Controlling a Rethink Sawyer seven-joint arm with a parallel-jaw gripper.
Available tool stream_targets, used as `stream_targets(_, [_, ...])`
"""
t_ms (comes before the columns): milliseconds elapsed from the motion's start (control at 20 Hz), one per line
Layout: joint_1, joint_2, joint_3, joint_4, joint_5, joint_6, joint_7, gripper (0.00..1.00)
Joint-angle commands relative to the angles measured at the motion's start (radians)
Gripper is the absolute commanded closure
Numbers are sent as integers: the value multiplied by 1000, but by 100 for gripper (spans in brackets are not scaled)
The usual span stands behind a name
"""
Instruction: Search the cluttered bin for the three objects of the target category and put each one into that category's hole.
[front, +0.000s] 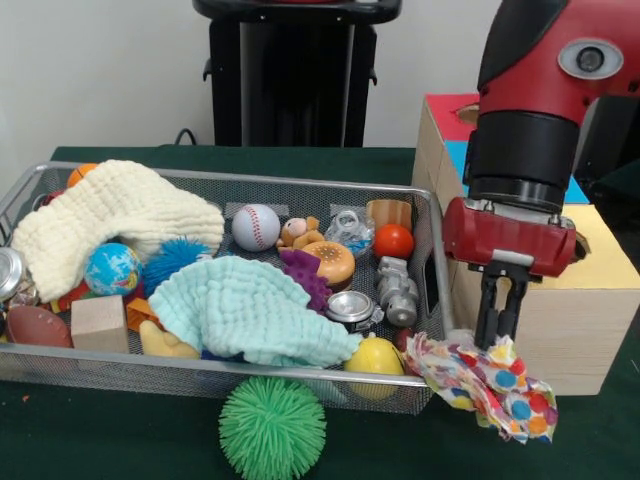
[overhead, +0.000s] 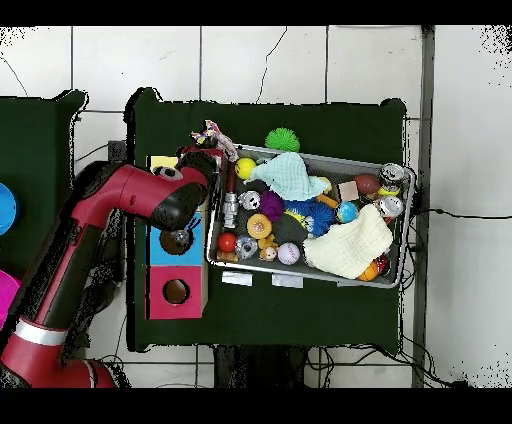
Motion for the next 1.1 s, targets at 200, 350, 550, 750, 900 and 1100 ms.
stream_targets(200, [-35,-51,69,12,-106,-431,273,100])
stream_targets(350, [-41,-80,46,5,-117,-482,270,100])
stream_targets(550, [-55,-146,6,-21,-155,-557,261,100])
stream_targets(750, [-62,-187,-23,-41,-178,-608,258,100])
stream_targets(900, [-63,-213,-31,-53,-181,-611,257,100])
stream_targets(1100, [-72,-248,-61,-95,-192,-555,253,100])
